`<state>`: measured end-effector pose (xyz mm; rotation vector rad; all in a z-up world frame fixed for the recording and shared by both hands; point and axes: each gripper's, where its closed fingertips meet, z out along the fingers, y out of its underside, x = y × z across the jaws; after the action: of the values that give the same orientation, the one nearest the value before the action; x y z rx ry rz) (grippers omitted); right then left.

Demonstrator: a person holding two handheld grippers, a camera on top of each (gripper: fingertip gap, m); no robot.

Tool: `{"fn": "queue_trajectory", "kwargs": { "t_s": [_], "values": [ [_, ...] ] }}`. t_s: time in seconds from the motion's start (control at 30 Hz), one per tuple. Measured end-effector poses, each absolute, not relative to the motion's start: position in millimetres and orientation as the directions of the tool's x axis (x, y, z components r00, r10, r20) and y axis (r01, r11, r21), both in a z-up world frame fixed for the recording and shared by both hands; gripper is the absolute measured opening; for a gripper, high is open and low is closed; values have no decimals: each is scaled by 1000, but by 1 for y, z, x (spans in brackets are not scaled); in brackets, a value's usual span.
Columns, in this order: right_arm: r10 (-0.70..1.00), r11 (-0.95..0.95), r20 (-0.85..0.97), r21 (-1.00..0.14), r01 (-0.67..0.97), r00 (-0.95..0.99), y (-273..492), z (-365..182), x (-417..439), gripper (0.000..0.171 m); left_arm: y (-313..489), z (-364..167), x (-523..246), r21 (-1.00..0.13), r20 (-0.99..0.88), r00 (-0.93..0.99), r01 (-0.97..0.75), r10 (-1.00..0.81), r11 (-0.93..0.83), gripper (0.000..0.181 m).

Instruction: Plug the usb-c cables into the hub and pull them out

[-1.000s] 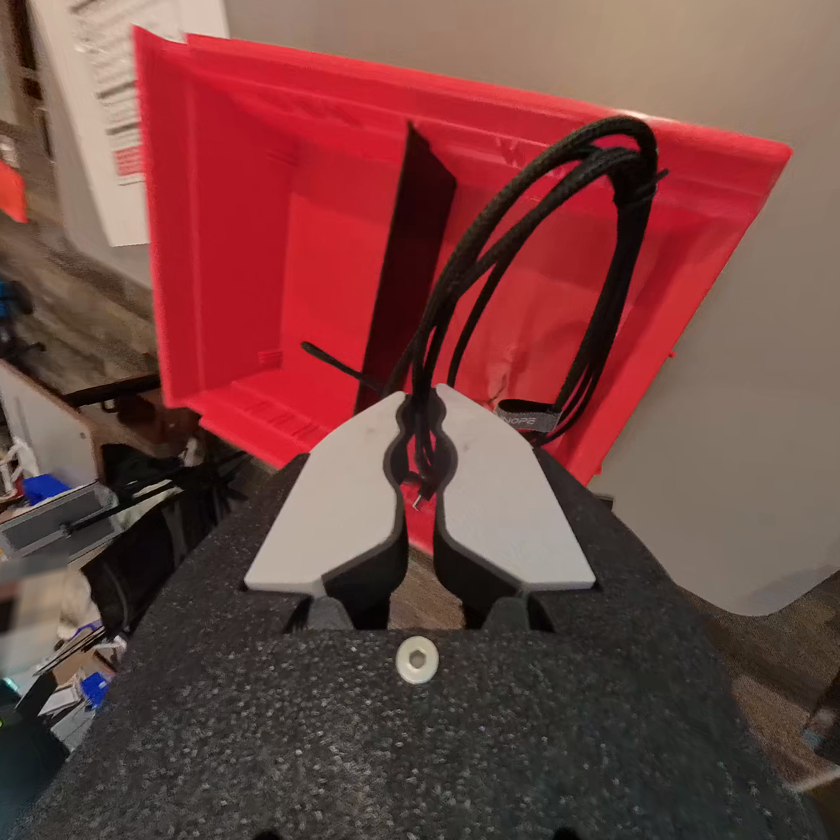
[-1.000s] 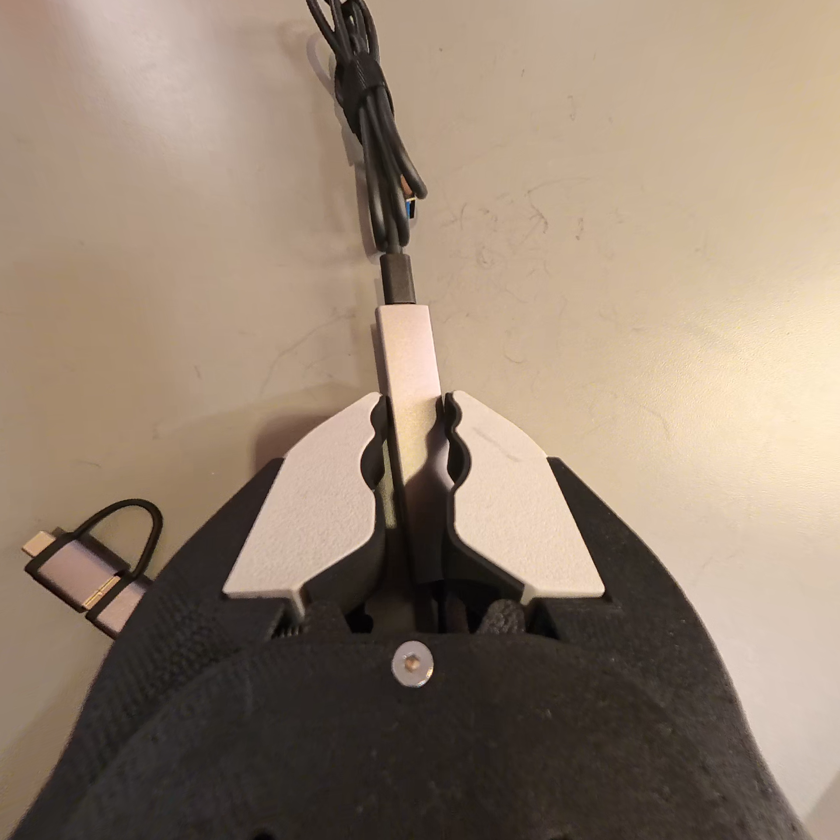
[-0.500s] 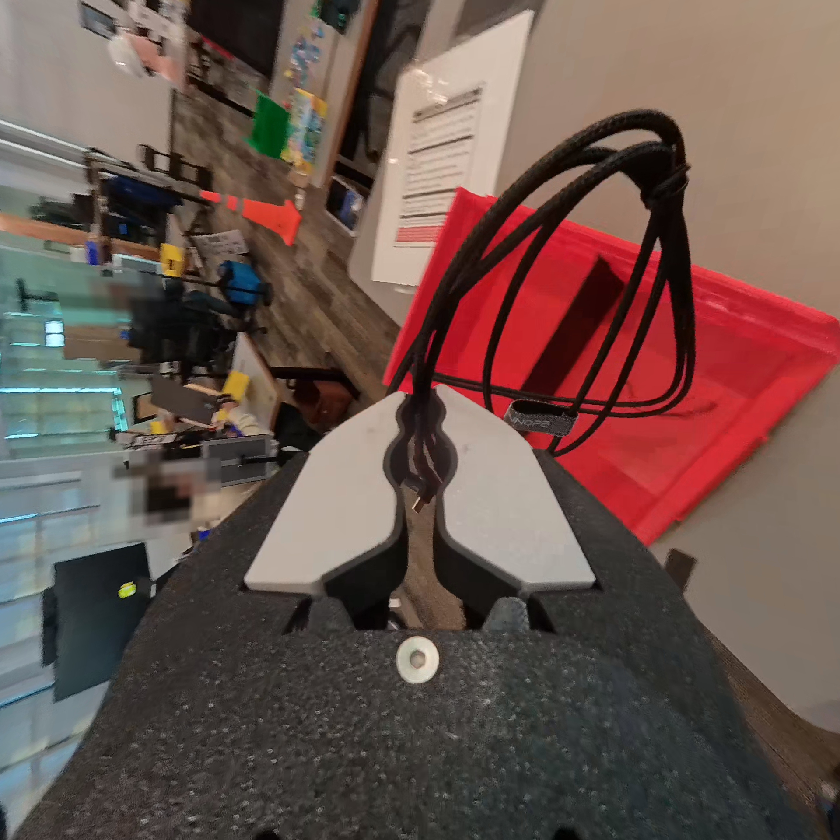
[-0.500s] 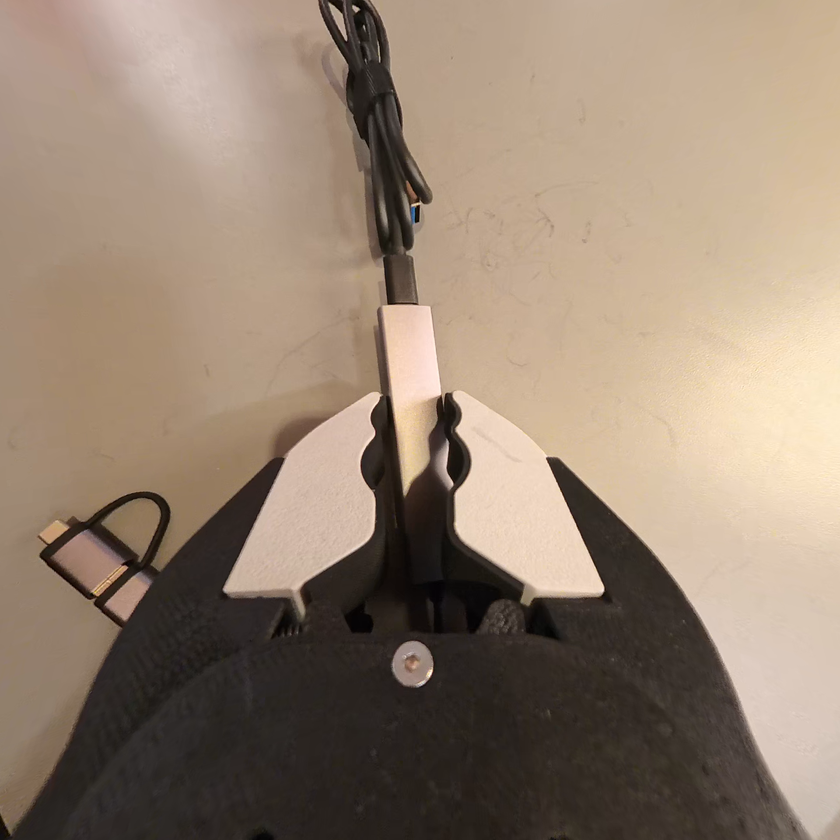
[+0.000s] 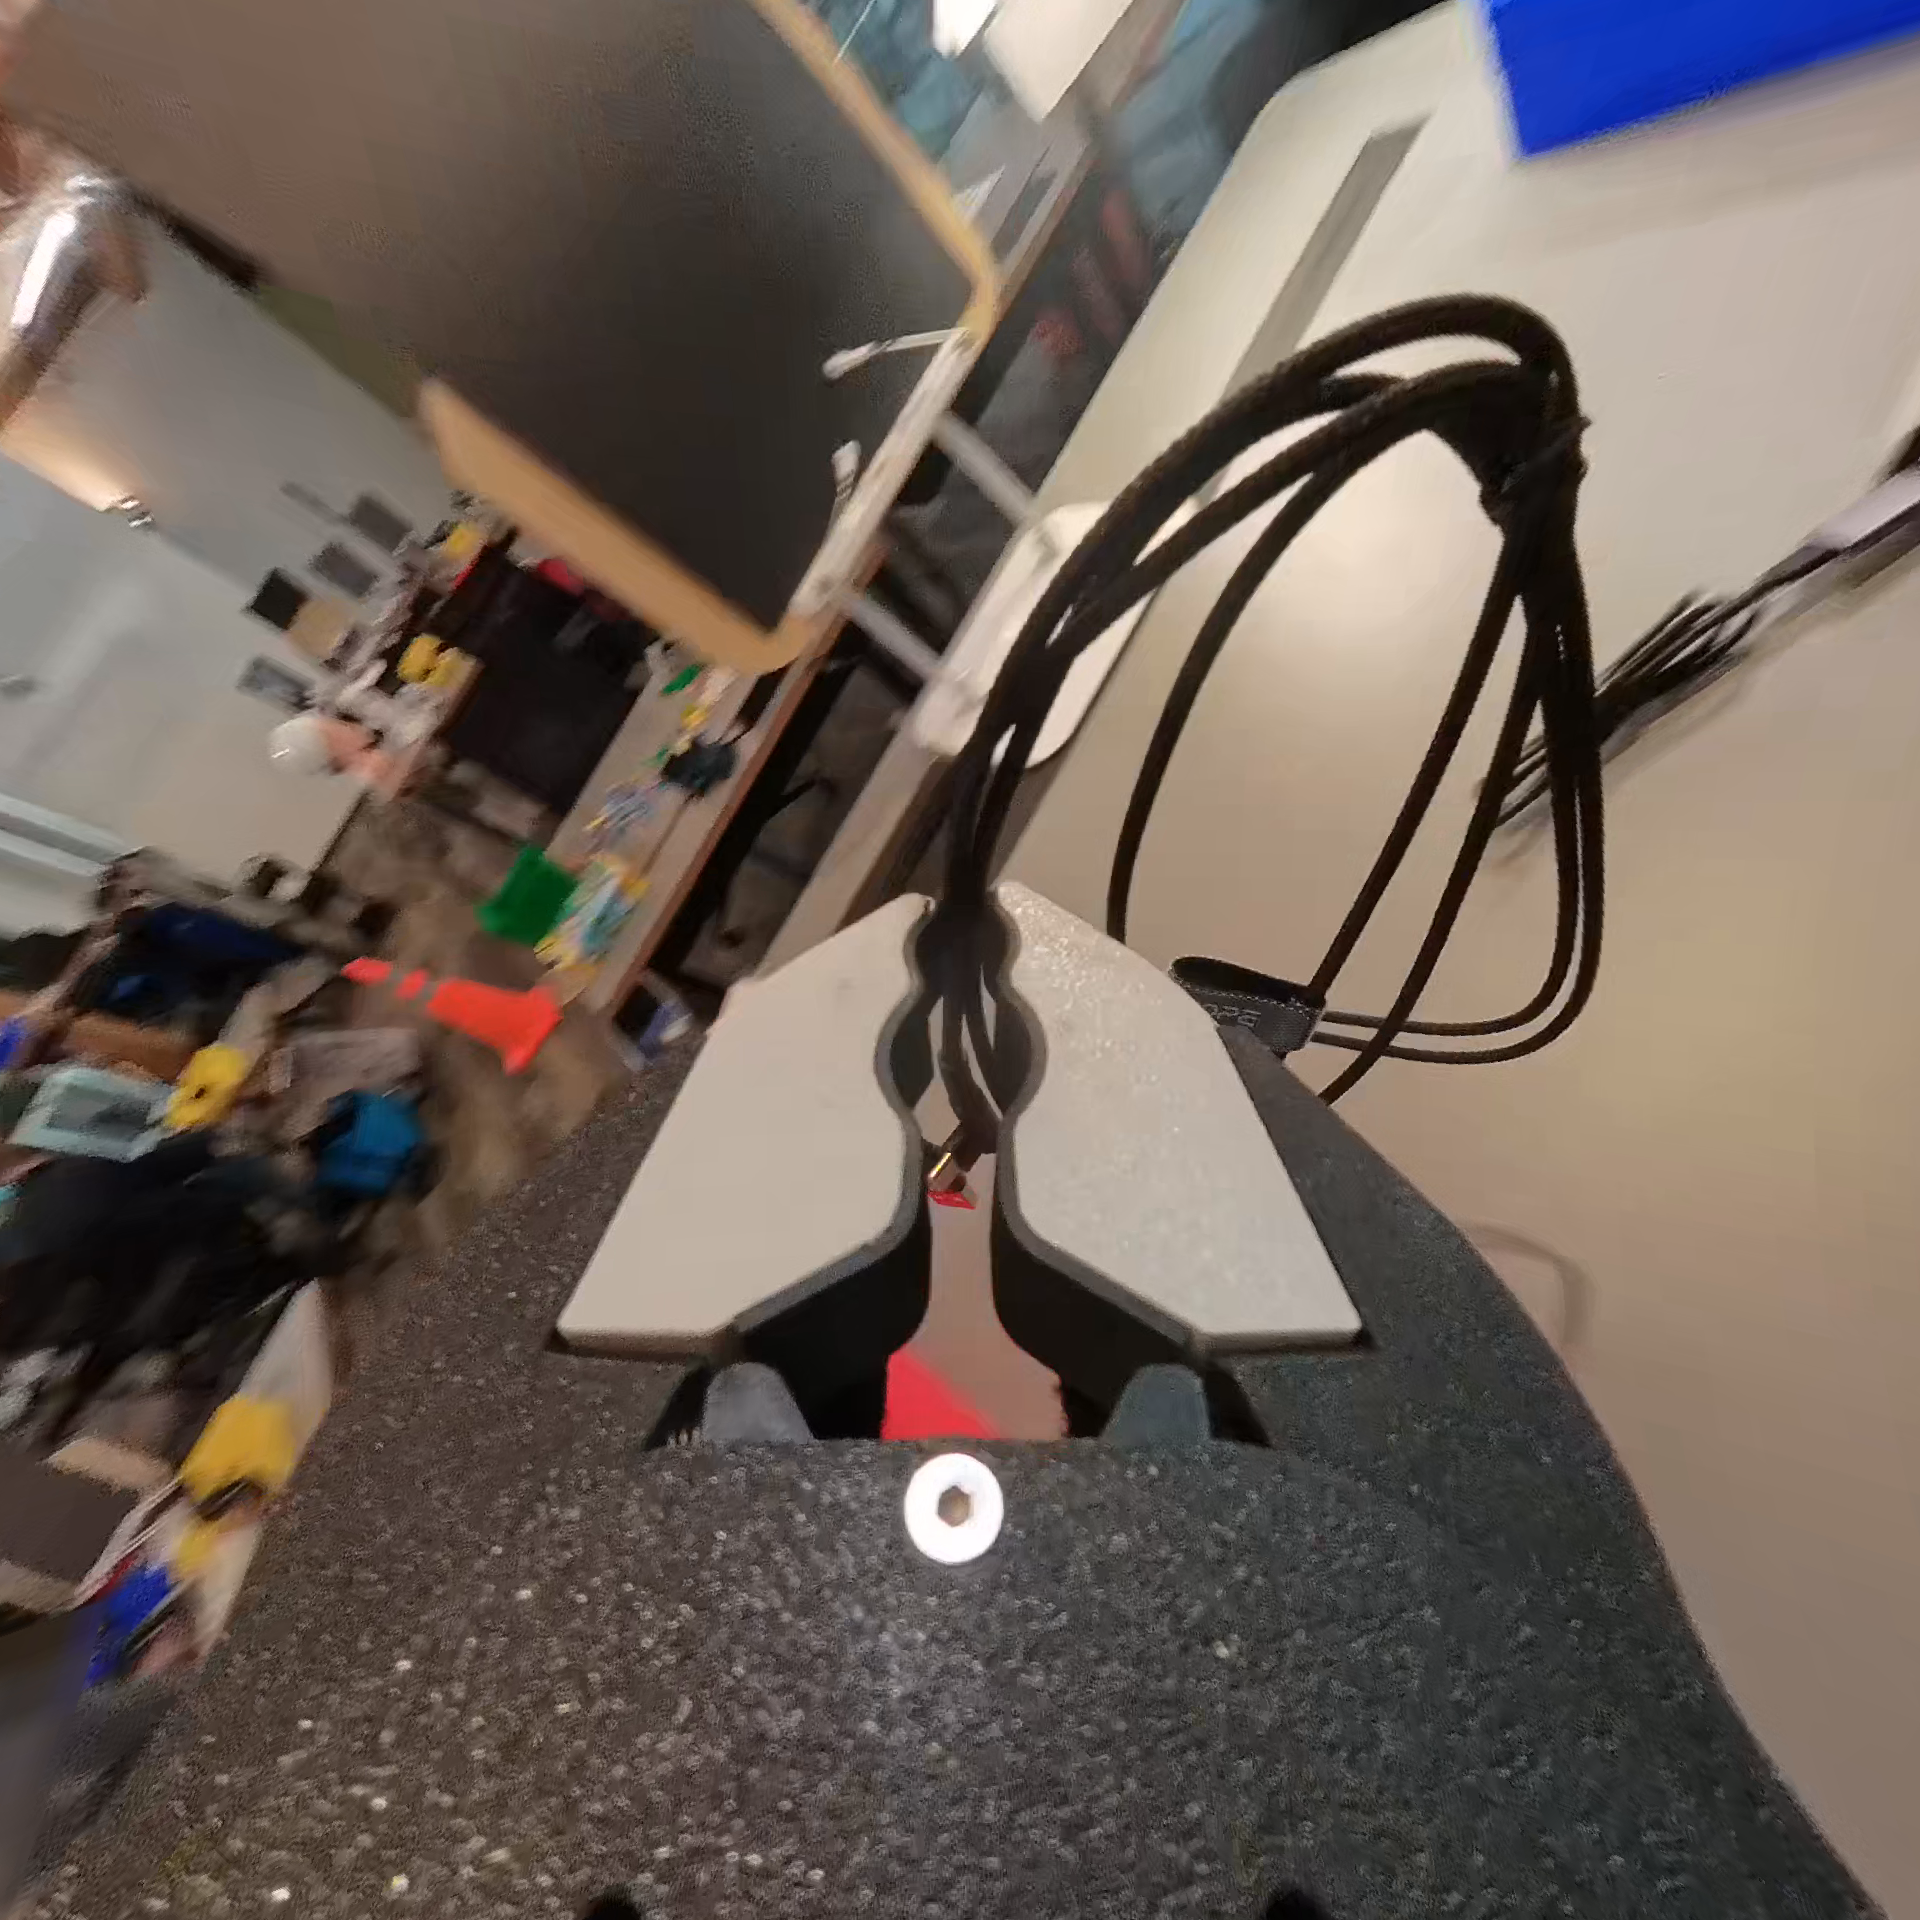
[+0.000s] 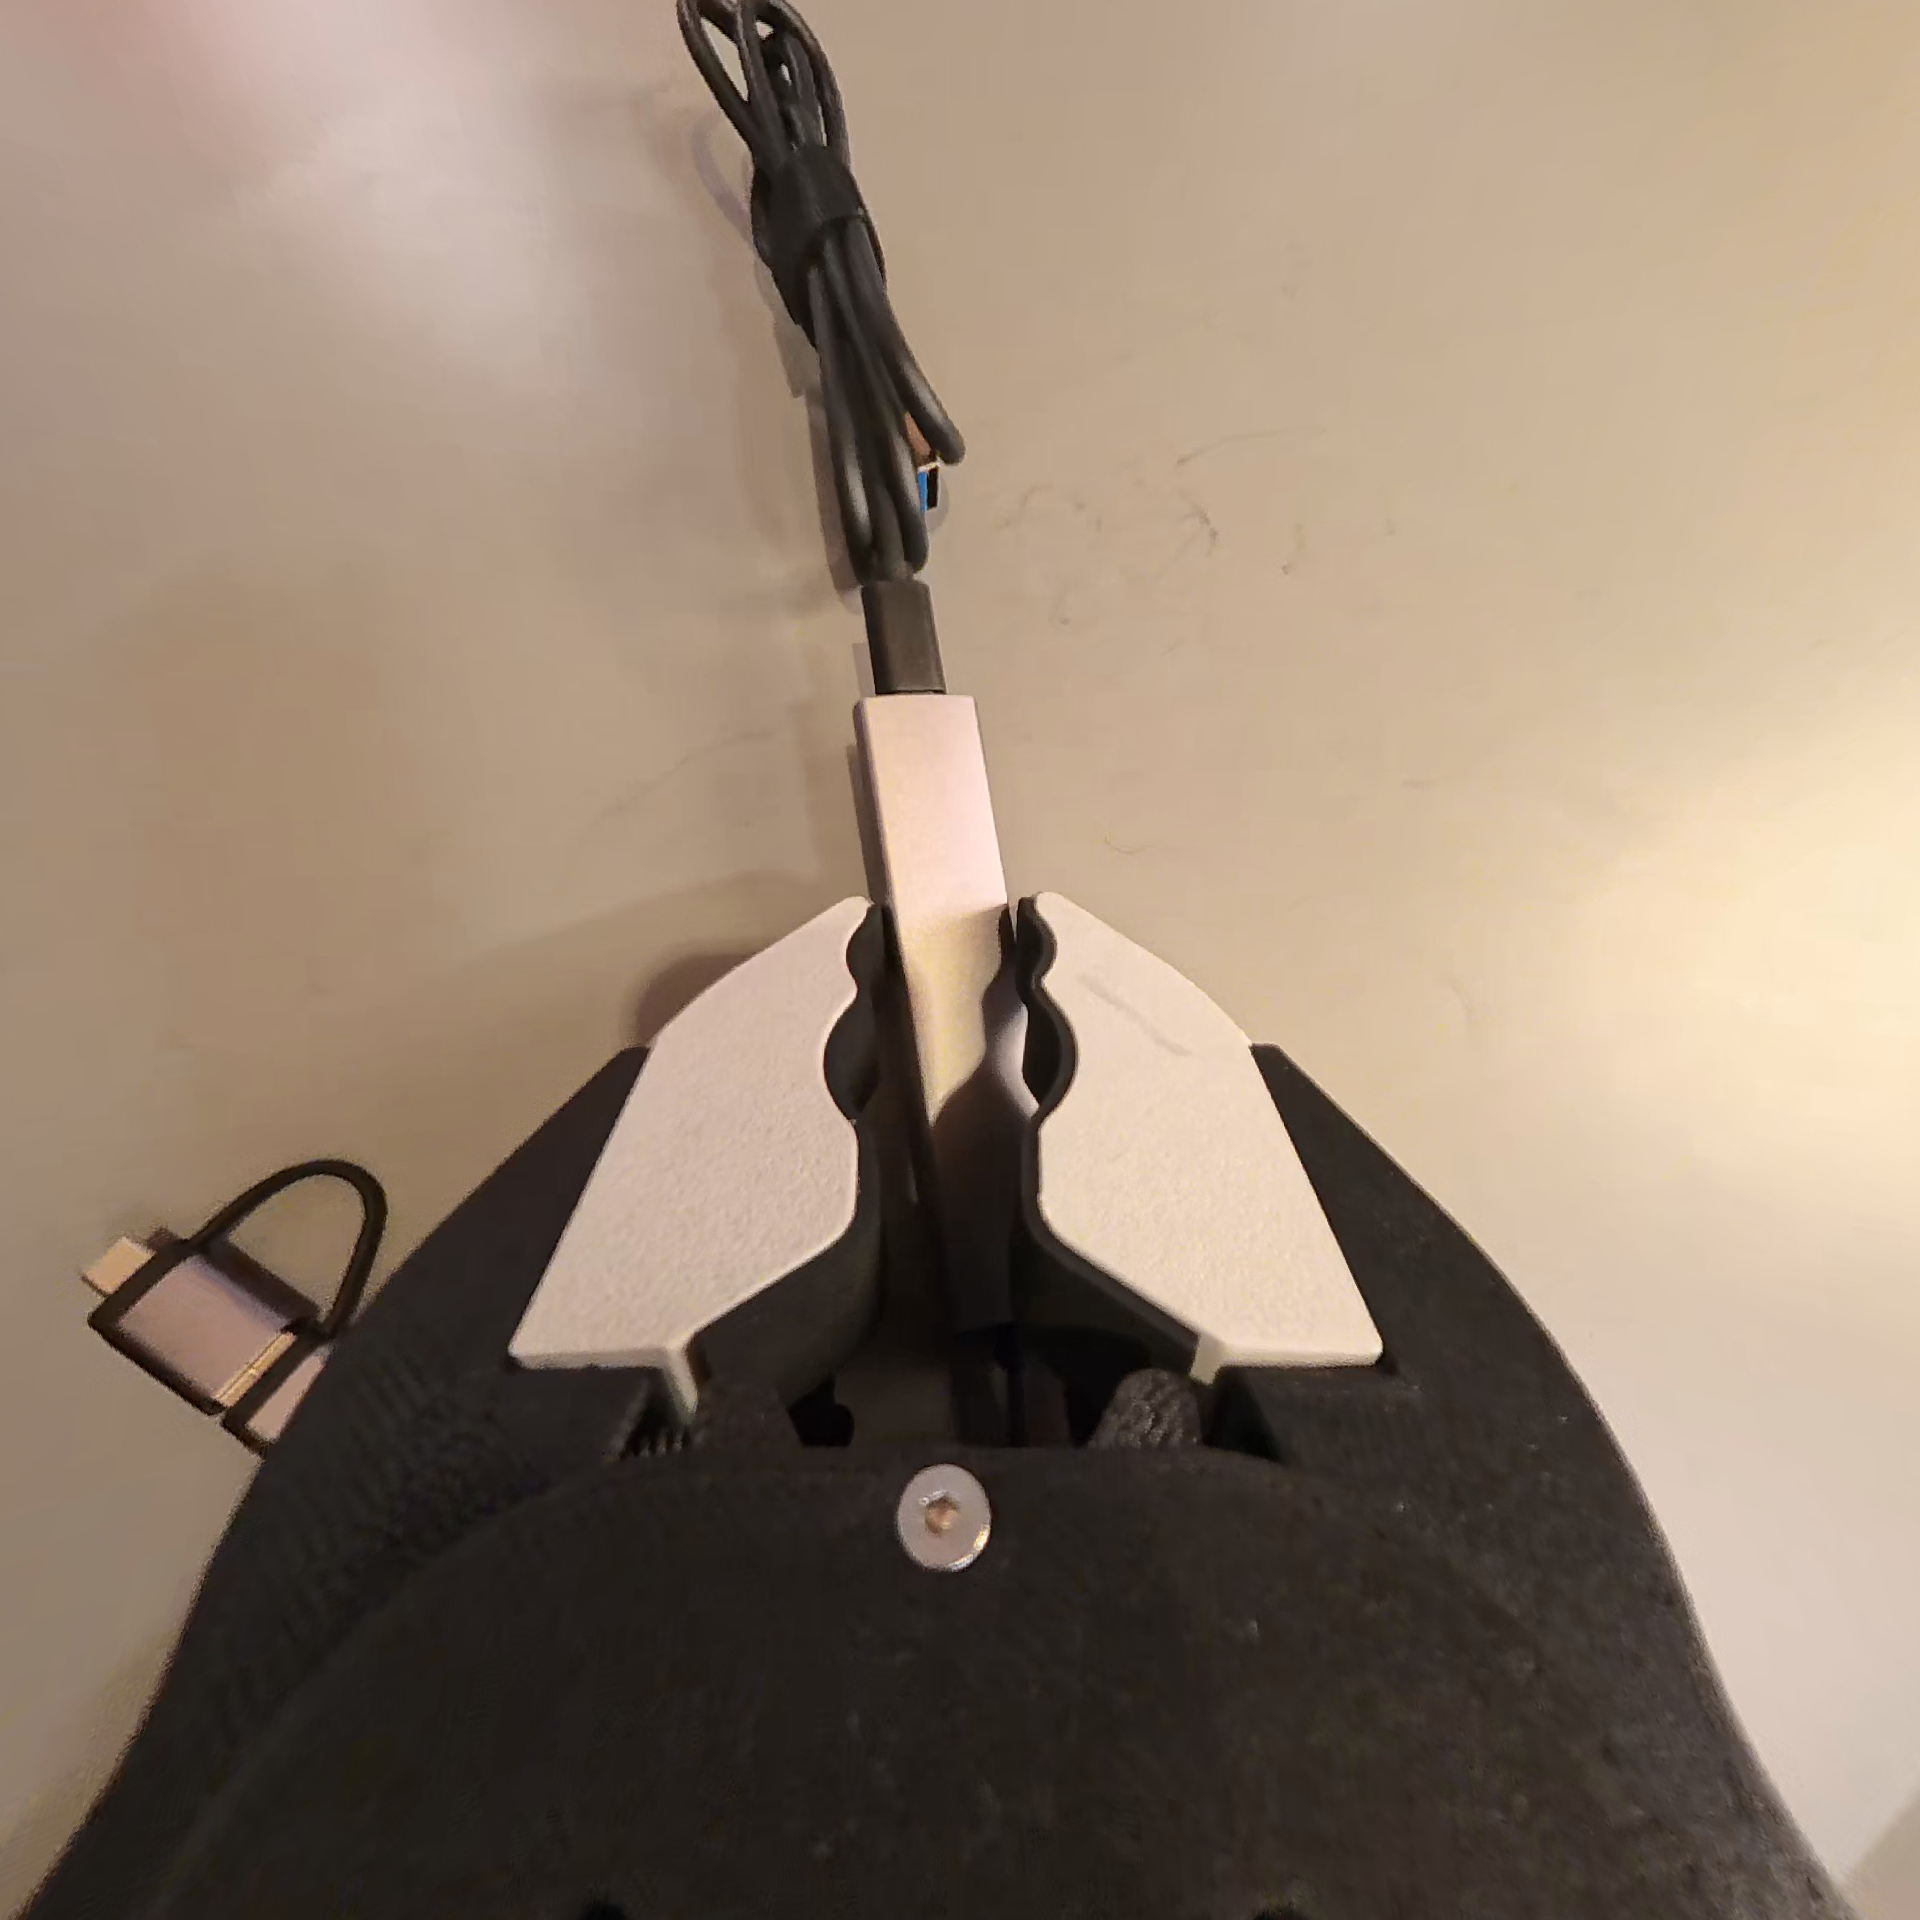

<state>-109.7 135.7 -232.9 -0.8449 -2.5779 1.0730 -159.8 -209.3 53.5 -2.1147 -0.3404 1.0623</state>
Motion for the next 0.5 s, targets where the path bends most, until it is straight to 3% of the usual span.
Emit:
{"fn": "queue_trajectory", "kwargs": {
  "t_s": [0.17,0.5],
  "values": [
    [582,575,-4,-705,415,-813,134,-234,-111,24,-101,6,-187,-823,-433,747,-100,504,-559,7],
    [518,589,-28,-712,381,-855,127,-232,-99,24,54,-16,-232,-933,-190,849,0,493,-360,7]
  ]
}}
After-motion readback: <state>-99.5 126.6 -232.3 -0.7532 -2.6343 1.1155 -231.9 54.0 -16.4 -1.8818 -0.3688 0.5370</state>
